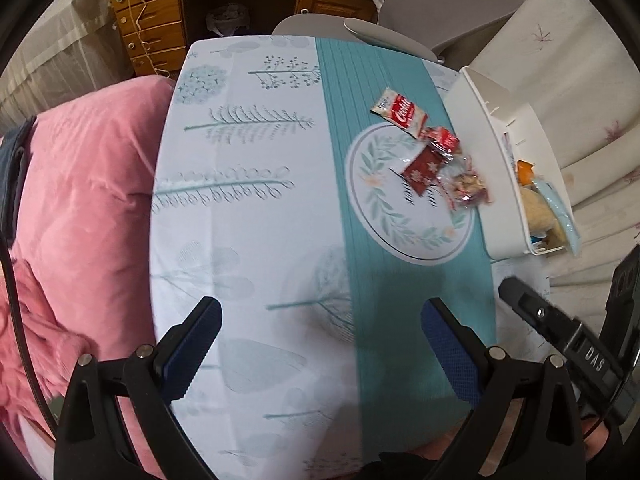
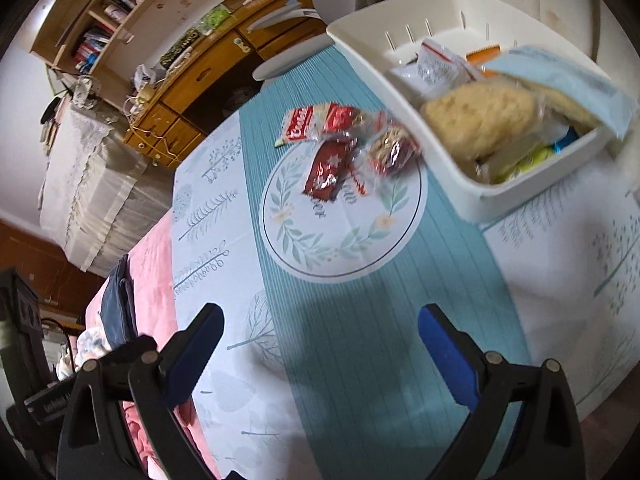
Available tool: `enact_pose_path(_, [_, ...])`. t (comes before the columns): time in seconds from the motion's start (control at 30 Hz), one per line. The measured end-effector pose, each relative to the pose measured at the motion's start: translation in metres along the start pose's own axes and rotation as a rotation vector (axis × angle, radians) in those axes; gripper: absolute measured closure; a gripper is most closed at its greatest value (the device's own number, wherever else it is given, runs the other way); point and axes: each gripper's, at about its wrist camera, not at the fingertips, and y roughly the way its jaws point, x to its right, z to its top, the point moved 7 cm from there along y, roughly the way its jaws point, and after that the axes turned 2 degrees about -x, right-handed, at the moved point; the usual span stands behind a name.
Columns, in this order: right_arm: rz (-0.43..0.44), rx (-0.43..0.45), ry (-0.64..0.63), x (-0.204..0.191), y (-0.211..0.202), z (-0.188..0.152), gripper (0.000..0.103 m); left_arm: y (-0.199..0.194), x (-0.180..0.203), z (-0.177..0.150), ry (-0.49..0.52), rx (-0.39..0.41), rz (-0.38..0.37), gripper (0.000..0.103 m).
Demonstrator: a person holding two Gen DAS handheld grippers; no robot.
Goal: Organize snacks
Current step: 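Move both open tools back to the remaining snacks on the table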
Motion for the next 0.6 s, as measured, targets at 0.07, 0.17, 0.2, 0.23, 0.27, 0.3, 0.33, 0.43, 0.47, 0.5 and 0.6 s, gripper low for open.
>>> enact_pose_path(0.07, [-0.016,0.009,0.006,-0.005,0.004,-0.003,0.005,0.002,-0.005,0.009,0.015,-0.012,-0.002,0.004])
enact_pose_path(0.17, [-0.033,0.023,0.003,-0.013,0.007,-0.004,0.005,0.007,-0.009,0.026,0.037,-0.028,0.000,0.004])
enact_pose_path(0.2, [-0.036,0.026,0.003,-0.015,0.008,-0.004,0.005,0.009,-0.010,0.032,0.043,-0.036,0.007,0.004])
enact_pose_path(0.23, [-0.039,0.032,0.000,-0.017,0.009,-0.003,0.005,0.011,-0.011,0.037,0.047,-0.041,0.014,0.004])
enact_pose_path(0.27, [-0.046,0.041,-0.003,-0.020,0.010,-0.002,0.005,0.014,-0.011,0.043,0.050,-0.047,0.022,0.004])
enact_pose_path(0.3, [-0.052,0.048,-0.007,-0.021,0.011,0.000,0.005,0.016,-0.010,0.049,0.054,-0.052,0.025,0.004])
enact_pose_path(0.33, [-0.058,0.056,-0.012,-0.023,0.012,0.002,0.005,0.018,-0.009,0.054,0.058,-0.055,0.026,0.004])
enact_pose_path(0.43, [-0.074,0.087,-0.026,-0.027,0.016,0.011,0.007,0.025,-0.002,0.075,0.073,-0.071,0.030,0.004])
enact_pose_path(0.47, [-0.080,0.097,-0.032,-0.030,0.020,0.016,0.008,0.027,-0.001,0.080,0.075,-0.075,0.033,0.004])
enact_pose_path(0.5, [-0.086,0.106,-0.035,-0.031,0.021,0.019,0.010,0.030,0.002,0.088,0.077,-0.083,0.038,0.004])
enact_pose_path(0.6, [-0.096,0.139,-0.054,-0.033,0.030,0.034,0.012,0.037,0.008,0.110,0.077,-0.094,0.055,0.004])
